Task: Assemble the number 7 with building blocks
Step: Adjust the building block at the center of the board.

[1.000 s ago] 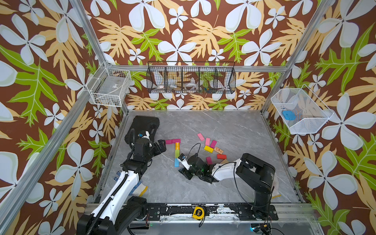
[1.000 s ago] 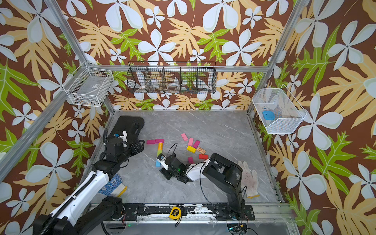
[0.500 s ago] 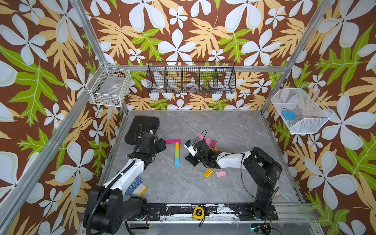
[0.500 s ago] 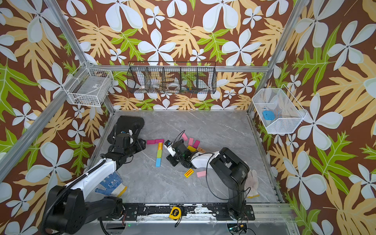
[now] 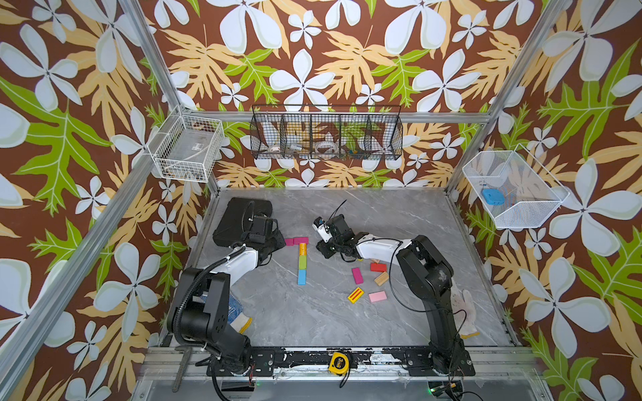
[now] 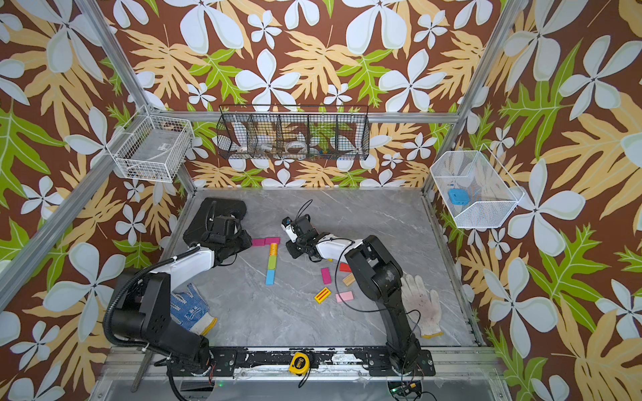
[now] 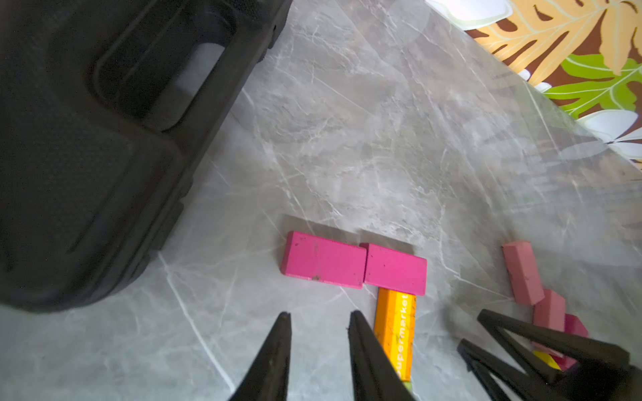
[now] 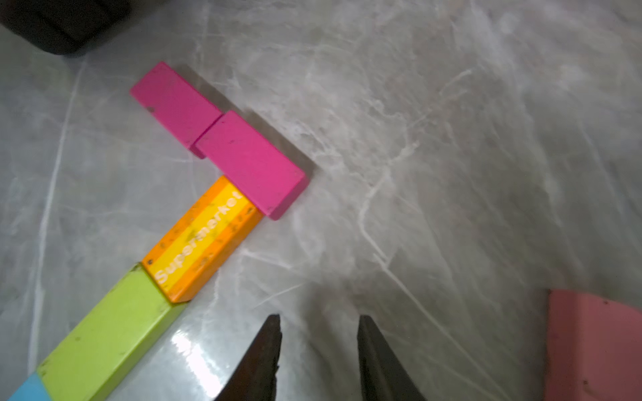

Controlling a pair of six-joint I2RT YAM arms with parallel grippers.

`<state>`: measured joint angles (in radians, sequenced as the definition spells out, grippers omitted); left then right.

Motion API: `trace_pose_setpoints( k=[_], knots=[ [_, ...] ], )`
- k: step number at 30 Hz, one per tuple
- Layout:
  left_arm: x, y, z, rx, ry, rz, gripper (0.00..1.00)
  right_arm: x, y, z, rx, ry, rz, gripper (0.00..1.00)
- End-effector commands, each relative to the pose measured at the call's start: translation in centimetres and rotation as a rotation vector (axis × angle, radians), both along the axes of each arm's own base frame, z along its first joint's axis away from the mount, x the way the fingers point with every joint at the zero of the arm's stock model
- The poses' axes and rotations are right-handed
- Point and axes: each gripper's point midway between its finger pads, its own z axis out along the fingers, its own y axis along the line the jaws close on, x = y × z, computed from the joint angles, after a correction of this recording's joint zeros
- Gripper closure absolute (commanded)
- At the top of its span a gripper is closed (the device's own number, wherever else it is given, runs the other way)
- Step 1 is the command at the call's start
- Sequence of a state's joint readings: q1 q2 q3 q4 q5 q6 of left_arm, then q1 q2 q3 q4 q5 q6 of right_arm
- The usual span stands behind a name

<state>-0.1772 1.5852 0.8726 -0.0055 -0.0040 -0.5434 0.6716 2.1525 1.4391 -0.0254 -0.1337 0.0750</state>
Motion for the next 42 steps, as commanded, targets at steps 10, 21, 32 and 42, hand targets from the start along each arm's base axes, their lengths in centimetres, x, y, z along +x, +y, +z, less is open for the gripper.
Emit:
trace_pose_setpoints(
  k=[10, 21, 32, 42],
  knots=[
    [-1.0, 0.2, -2.4, 0.034, 0.089, -0.020, 0.77, 0.6, -0.1, -0.8, -0.012, 0.039, 0.033, 0.63],
    [-1.9, -0.6, -4.4, 0.038, 0.151, -0.070, 0.73, 0.7, -0.2, -0.1, 0.005, 0.024, 0.043, 0.63],
    [-0.8, -1.1, -5.8, 0.089, 0.200, -0.088, 0.71, 0.0, -0.3, 0.1, 0.029, 0.020, 0.043, 0.63],
    [-0.1, -1.6, -6.6, 0.136, 0.229, -0.106, 0.72, -0.2, -0.3, -0.1, 0.045, 0.024, 0.038, 0.63]
  ],
)
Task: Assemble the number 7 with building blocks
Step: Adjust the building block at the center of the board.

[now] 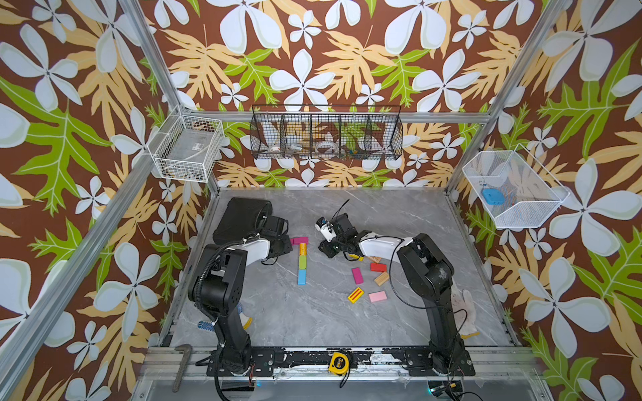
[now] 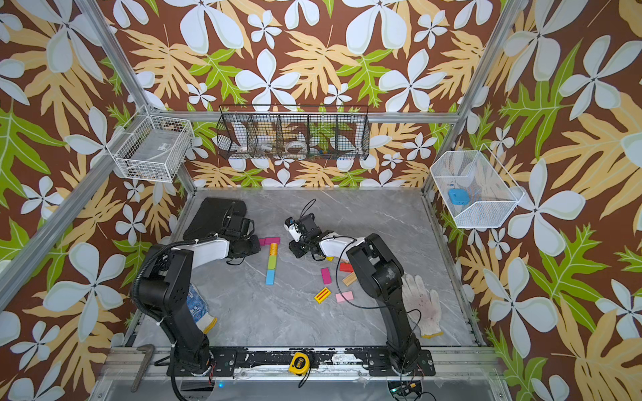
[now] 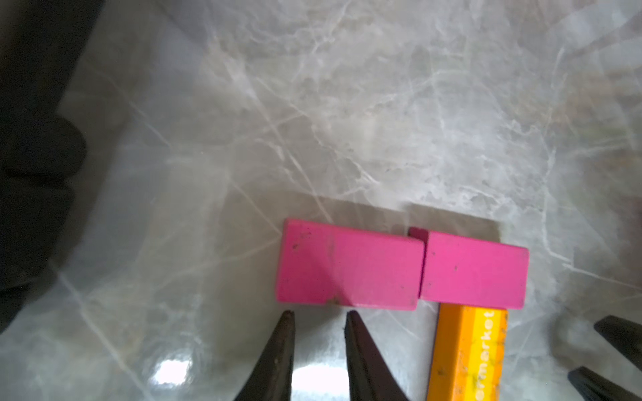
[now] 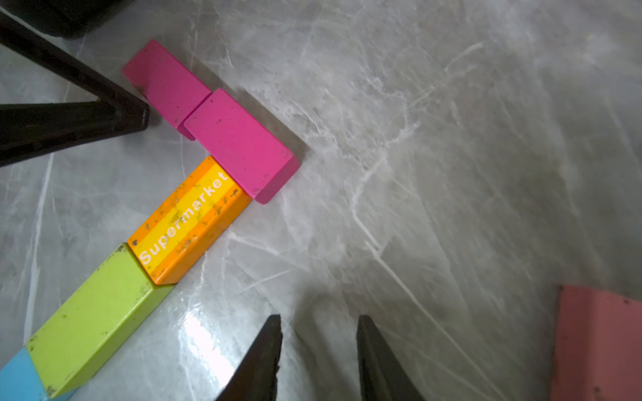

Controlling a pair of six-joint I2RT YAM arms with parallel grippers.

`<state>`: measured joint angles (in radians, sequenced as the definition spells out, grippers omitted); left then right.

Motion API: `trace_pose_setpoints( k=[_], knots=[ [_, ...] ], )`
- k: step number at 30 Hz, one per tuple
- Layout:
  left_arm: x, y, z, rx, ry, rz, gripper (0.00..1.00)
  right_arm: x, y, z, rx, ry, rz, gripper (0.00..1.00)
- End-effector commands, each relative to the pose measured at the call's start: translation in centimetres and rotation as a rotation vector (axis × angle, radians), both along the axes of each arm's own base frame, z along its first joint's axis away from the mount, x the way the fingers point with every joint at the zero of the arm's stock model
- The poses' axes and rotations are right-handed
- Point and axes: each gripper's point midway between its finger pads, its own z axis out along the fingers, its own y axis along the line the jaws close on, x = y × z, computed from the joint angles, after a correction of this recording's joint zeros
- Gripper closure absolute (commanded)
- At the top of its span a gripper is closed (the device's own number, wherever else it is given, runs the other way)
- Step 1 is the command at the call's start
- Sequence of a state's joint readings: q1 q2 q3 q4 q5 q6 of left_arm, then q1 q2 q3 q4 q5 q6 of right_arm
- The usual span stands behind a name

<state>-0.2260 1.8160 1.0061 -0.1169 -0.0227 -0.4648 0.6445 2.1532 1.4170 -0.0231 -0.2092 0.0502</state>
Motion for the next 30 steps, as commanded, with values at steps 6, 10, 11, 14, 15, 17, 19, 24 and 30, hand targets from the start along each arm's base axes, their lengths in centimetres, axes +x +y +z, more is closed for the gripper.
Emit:
trace_pose_setpoints(
  k=[6, 10, 11, 14, 15, 17, 19, 24, 30],
  knots=[
    [-0.3, 0.3, -0.9, 0.045, 0.044, -0.006, 0.72, 0.1, 0.3, 0.4, 0.027, -0.010, -0.005, 0.63],
    [-0.2, 0.2, -1.0, 0.046, 0.047, -0.007, 0.72, 0.0, 0.2, 0.4, 0.028, -0.009, -0.006, 0.63],
    [-0.1, 0.2, -1.0, 0.045, 0.045, -0.007, 0.72, 0.0, 0.2, 0.5, 0.030, -0.011, -0.005, 0.63],
    [-0.4, 0.3, -0.8, 0.046, 0.046, -0.004, 0.72, 0.0, 0.1, 0.4, 0.030, -0.010, -0.007, 0.63],
    [-0.4, 0.4, -0.6, 0.046, 0.041, -0.004, 0.72, 0.0, 0.1, 0.4, 0.030, -0.010, -0.007, 0.63],
    [-0.7, 0.4, -0.3, 0.044, 0.035, -0.002, 0.72, 0.0, 0.2, 0.5, 0.031, -0.011, -0.007, 0.63],
    [-0.8, 0.6, 0.3, 0.047, 0.024, 0.002, 0.72, 0.1, 0.3, 0.6, 0.032, -0.012, -0.004, 0.63],
    [-1.0, 1.0, 1.6, 0.056, -0.003, 0.013, 0.72, 0.7, 1.1, 1.5, 0.046, -0.027, 0.019, 0.67],
    [-0.8, 1.6, 2.2, 0.076, -0.028, 0.045, 0.78, 2.9, 2.3, 1.5, 0.039, -0.014, 0.032, 0.70]
  ],
)
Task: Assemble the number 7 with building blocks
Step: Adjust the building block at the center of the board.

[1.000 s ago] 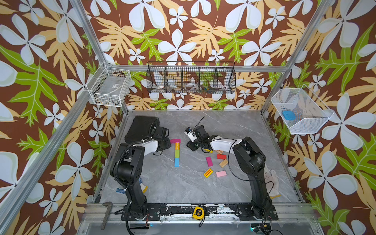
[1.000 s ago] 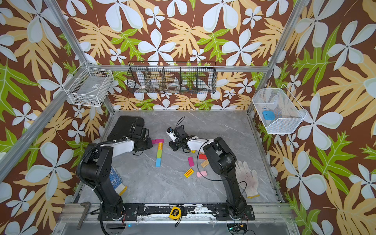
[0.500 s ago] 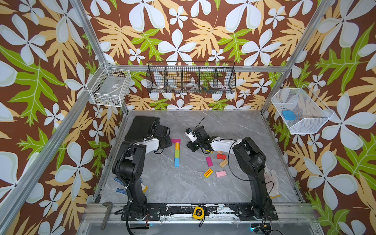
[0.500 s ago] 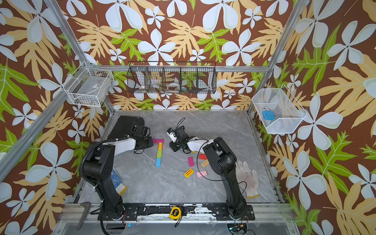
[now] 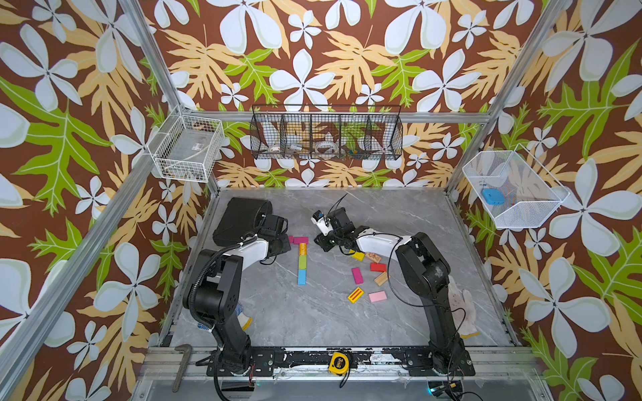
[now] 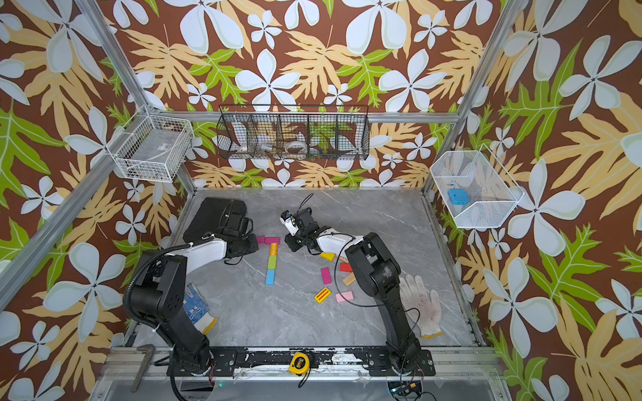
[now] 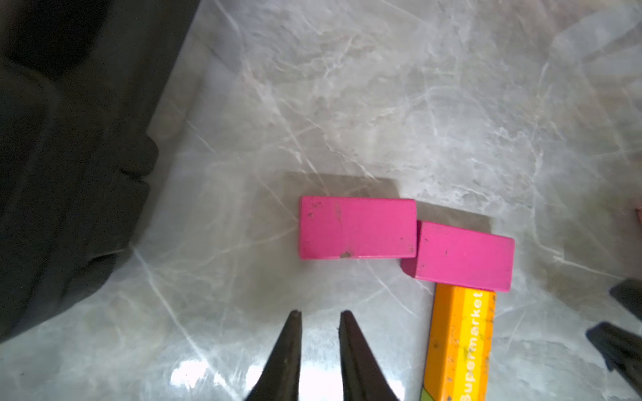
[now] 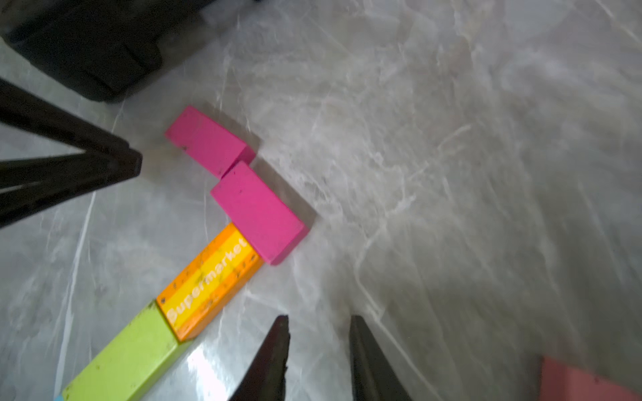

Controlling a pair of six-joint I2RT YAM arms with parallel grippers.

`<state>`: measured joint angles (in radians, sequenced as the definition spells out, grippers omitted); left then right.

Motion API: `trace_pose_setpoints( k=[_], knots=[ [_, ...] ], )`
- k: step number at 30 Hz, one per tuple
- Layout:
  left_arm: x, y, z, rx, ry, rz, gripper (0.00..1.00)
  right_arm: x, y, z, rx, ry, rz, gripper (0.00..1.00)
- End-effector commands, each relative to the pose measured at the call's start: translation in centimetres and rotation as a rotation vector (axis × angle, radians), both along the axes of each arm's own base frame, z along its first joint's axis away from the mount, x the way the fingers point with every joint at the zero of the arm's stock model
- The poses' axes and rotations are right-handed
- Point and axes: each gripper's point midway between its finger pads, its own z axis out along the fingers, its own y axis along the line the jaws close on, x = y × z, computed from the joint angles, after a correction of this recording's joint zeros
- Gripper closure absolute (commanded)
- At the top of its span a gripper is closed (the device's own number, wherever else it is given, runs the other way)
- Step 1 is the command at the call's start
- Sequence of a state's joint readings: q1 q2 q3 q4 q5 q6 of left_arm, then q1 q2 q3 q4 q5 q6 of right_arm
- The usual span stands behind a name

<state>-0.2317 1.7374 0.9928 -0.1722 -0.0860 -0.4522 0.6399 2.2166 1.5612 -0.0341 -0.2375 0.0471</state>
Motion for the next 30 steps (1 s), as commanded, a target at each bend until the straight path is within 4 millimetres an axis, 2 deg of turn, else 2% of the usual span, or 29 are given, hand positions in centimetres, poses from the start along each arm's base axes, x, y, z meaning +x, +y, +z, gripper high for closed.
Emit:
trace_pose_setpoints(
  k=[1, 9, 20, 30],
  knots=[
    [0.1, 0.7, 0.2, 0.025, -0.009, 0.032, 0.79, 0.6, 0.4, -0.7, -0.012, 0.036, 0.021, 0.70],
    [1.5, 2.1, 0.3, 0.028, -0.032, 0.080, 0.79, 2.8, 3.0, -1.5, 0.017, 0.069, 0.058, 0.70],
    [3.9, 2.9, -0.5, 0.030, -0.027, 0.097, 0.82, 4.9, 4.8, -3.0, 0.025, 0.078, 0.074, 0.70],
    [4.3, 3.4, -1.6, 0.021, -0.011, 0.110, 0.83, 6.0, 6.9, -3.4, 0.088, 0.112, 0.094, 0.69]
  ],
)
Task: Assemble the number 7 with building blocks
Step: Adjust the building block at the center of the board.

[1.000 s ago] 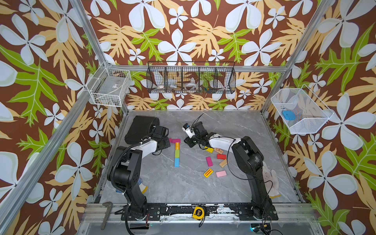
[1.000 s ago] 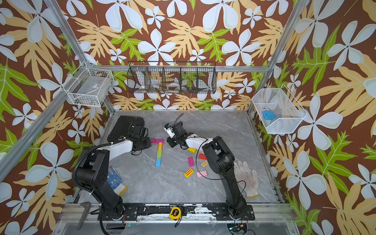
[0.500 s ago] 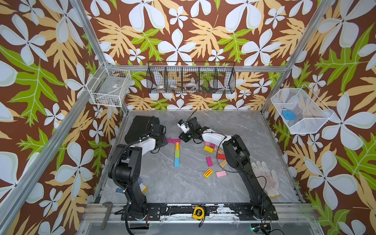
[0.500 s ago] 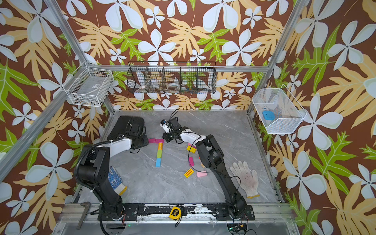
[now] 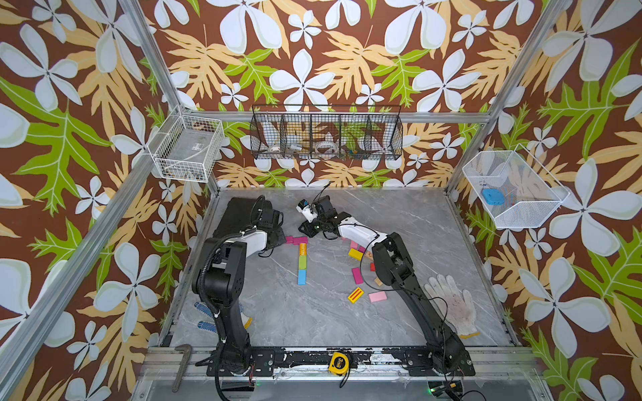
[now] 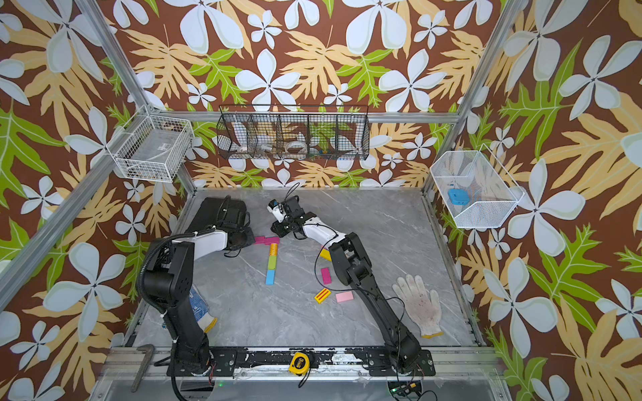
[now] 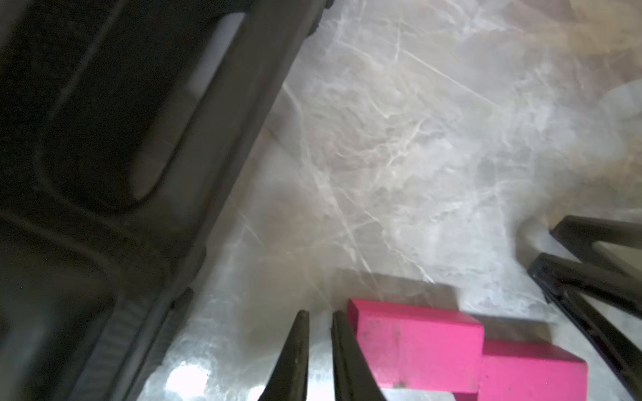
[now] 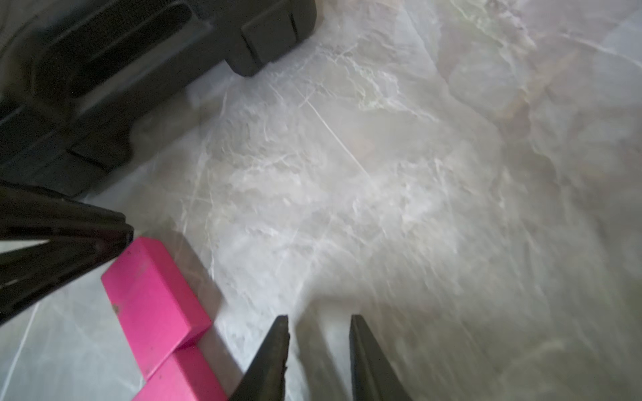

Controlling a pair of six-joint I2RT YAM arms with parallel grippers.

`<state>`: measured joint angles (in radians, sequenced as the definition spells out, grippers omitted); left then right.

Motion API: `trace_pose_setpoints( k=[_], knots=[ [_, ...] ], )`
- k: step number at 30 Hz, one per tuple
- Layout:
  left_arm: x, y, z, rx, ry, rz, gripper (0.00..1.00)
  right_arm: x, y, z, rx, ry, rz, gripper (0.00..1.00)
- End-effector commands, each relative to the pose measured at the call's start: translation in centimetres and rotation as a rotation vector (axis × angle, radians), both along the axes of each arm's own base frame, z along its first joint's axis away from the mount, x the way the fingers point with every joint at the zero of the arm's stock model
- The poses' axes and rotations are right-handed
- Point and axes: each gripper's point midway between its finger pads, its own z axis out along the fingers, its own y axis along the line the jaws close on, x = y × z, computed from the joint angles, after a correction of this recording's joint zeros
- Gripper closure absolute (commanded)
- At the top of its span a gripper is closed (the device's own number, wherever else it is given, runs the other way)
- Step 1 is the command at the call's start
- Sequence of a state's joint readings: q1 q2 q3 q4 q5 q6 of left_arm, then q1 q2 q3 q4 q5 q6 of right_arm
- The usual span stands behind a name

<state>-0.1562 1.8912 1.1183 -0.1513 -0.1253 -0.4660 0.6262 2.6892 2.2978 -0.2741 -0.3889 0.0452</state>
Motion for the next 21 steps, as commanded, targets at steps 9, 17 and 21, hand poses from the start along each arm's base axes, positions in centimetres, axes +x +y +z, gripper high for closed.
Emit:
trace_pose_setpoints(
  k=[9, 17, 21],
  knots=[
    [0.5, 0.5, -0.2, -0.015, -0.007, 0.008, 0.83, -0.7, 1.0, -1.0, 0.021, 0.079, 0.008, 0.73],
    [0.6, 0.5, -0.3, -0.026, -0.007, 0.005, 0.83, -1.0, 2.5, -0.8, 0.017, 0.050, 0.016, 0.73],
    [0.6, 0.5, -0.3, -0.031, -0.008, 0.005, 0.83, -0.7, 2.5, -0.8, 0.010, 0.042, -0.006, 0.72]
  ],
)
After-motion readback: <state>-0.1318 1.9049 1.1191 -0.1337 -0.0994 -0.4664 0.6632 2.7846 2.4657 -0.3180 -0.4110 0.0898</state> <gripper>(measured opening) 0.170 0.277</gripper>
